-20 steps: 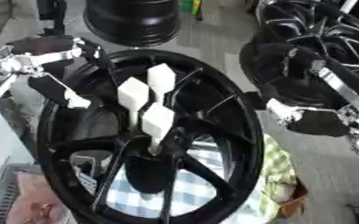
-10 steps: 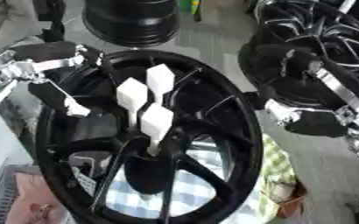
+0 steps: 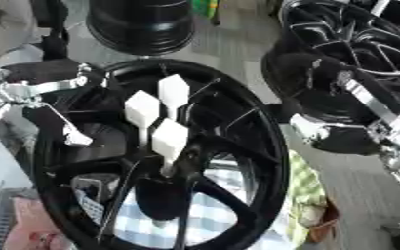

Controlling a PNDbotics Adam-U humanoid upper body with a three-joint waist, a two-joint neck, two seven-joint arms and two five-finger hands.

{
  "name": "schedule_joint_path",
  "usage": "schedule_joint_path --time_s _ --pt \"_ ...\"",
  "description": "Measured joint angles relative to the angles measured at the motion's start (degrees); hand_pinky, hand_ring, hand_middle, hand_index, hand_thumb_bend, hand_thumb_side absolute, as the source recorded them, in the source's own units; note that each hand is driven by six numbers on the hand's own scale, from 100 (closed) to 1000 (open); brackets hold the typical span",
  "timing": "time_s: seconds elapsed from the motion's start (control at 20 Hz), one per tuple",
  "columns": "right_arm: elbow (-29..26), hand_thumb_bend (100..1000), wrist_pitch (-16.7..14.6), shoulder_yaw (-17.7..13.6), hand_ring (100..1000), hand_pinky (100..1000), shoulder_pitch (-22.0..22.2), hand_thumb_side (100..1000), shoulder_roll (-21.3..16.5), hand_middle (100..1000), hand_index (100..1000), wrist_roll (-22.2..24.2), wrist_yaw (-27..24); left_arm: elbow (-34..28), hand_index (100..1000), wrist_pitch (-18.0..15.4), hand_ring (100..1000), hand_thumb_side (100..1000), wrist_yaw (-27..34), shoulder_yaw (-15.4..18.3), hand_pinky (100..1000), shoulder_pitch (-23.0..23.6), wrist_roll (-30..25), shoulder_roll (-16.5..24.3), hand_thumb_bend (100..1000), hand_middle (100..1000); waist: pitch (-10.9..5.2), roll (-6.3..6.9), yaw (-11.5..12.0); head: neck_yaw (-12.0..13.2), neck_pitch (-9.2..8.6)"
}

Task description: Pull the pin out of the wheel hub.

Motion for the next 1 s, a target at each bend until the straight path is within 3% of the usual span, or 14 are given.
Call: schedule_joint_path --time_s 1.0 --pt "0.2 100 -0.3 0.0 776 672 0.2 278 0.4 768 908 -0.2 -0.2 0.6 845 -0.1 781 437 0.3 0.0 784 -0.7 1.1 0.0 541 764 0.09 -0.10 -0.2 -0.7 -0.55"
